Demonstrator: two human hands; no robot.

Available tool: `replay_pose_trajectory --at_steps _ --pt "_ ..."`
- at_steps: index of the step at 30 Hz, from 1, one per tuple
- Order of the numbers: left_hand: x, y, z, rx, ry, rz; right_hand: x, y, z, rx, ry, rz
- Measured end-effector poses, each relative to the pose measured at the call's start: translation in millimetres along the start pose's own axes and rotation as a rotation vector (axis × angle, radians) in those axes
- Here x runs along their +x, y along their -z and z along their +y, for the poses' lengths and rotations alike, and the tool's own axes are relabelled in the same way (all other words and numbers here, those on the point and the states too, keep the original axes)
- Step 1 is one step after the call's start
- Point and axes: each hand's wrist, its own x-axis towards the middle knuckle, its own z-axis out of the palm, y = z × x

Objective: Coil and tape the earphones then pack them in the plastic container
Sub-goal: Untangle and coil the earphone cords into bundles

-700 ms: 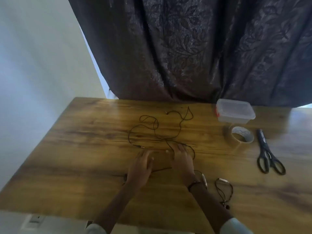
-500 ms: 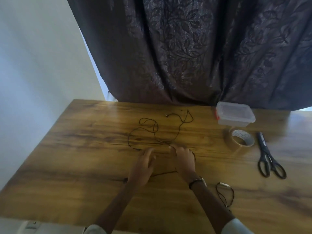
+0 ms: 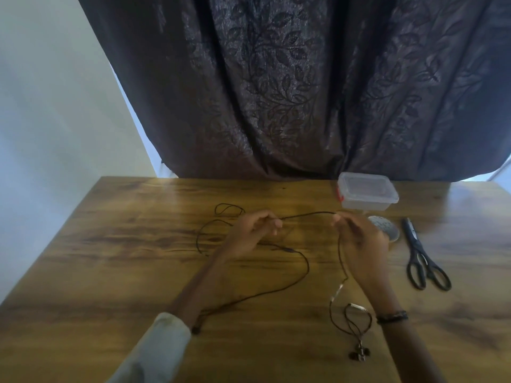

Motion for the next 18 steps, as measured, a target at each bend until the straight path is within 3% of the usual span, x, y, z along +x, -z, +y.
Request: replay_pose_trajectory --at_steps 3,5,12,15,18 --pt "2 17 11 -0.031 -0.029 -0.004 2 11 16 -0.064 -0.152 0.022" --pt "6 22 27 -0.018 -0.056 -0.002 3 10 17 -0.106 -0.148 -0.023" --pt "18 22 85 0.014 -0.169 -0.004 34 -9 -48 -0.013 0.276 -0.208" --pt "10 33 93 -0.030 -0.148 0.001 40 -2 -53 0.041 0.309 -0.157" --pt "-1 44 94 -0.105 -0.060 -0.066 48 13 -48 0.104 0.181 0.002"
